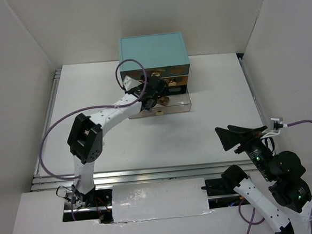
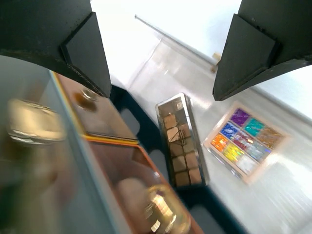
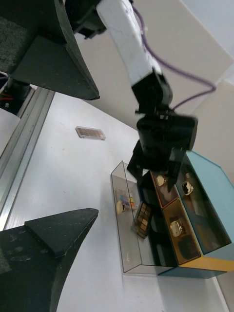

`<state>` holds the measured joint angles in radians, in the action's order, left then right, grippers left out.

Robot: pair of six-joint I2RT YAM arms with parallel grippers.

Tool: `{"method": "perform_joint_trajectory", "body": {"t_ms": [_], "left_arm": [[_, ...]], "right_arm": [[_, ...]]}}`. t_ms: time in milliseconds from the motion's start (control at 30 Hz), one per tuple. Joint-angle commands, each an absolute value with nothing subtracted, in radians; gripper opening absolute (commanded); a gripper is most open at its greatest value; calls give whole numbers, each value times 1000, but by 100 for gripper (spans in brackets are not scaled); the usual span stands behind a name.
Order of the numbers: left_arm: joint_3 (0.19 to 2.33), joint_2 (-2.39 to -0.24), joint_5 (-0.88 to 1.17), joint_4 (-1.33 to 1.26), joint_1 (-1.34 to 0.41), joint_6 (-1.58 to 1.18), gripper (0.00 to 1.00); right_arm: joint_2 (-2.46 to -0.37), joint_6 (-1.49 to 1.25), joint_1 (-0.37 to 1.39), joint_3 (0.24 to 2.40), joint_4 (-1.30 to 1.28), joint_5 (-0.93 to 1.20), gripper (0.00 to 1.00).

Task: Organize the makeup

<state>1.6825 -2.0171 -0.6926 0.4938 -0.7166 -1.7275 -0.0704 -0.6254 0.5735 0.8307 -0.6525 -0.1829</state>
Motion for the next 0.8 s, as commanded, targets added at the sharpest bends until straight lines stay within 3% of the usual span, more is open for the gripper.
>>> {"method": "perform_joint_trajectory", "body": {"t_ms": [0, 133, 167, 300, 567, 767], "left_arm": [[1712, -1818, -822, 630, -713, -1600, 99], [1576, -1665, -812, 874, -597, -1735, 99], [1462, -1585, -787, 871, -560, -1718, 100], [1214, -1436, -634, 714, -388, -1406, 99], [1055, -1434, -385, 607, -167, -1039, 99], [990, -1496, -407, 629, -124, -1023, 99]], "right_arm": [[-91, -600, 580, 859, -663, -204, 100], [-92, -604, 580, 847, -644, -187, 100], [-91, -606, 581, 838, -634, -173, 100], [-87, -614, 581, 818, -612, -144, 100], [-81, -643, 581, 782, -563, -84, 100], [-78, -664, 580, 756, -526, -38, 100]]}}
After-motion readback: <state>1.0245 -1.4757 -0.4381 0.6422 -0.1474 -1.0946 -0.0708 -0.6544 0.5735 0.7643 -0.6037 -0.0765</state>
